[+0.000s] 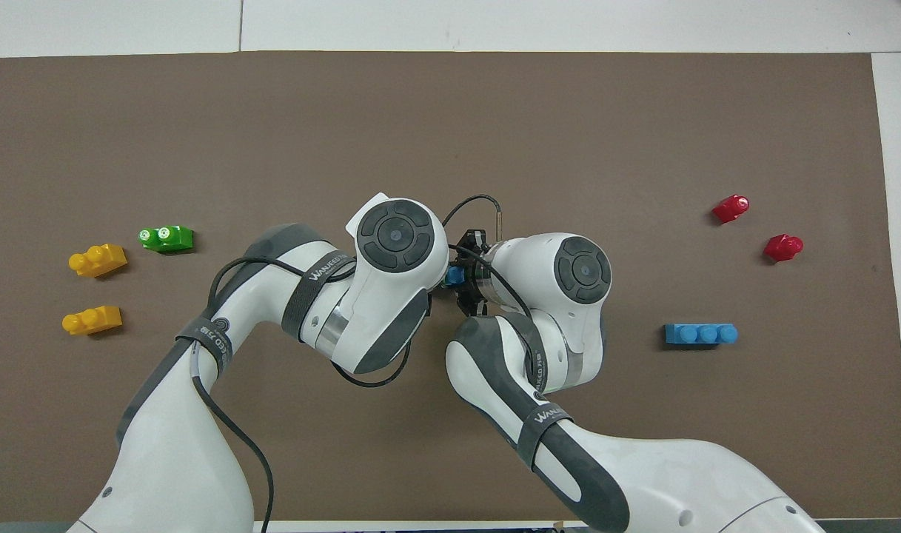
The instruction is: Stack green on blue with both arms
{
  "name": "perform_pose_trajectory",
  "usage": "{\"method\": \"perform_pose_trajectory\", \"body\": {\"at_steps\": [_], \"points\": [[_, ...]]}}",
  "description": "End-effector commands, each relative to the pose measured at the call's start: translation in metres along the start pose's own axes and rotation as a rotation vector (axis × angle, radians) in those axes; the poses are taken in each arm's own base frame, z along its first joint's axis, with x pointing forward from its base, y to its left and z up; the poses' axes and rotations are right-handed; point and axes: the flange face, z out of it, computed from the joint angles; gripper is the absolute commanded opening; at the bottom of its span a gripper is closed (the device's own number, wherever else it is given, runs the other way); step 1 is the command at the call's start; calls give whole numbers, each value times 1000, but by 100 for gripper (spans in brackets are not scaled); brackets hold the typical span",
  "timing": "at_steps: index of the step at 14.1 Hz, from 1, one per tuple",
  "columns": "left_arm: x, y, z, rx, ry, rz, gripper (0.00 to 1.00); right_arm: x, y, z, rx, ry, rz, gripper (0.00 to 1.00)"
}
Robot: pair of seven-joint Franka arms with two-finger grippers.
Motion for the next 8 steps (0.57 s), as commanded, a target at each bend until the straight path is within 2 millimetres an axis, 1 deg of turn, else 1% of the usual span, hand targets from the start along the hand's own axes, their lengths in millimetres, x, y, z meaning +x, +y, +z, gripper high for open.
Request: {"method": "perform_pose_trajectory", "body": {"at_steps": [1, 2, 3, 4, 5, 6, 8], "points": [[18, 2, 30, 12, 15, -3, 0, 24, 5, 8, -24, 17, 9, 0], [23, 5, 31, 14, 17, -6, 4, 24, 5, 8, -24, 17, 9, 0], [25, 7, 30, 16, 18, -10, 99, 24, 5, 8, -24, 17, 9, 10], [27, 8, 27, 16, 21, -12, 100, 24, 5, 8, -24, 16, 10, 25], [29, 10, 22, 15, 22, -15, 100, 24, 4, 7, -22, 15, 12, 58], [34, 14, 9, -1, 17, -25, 100, 23, 3, 6, -20, 14, 16, 80], [58, 24, -25, -30, 5, -57, 100, 25, -2, 2, -14, 5, 44, 89]]}}
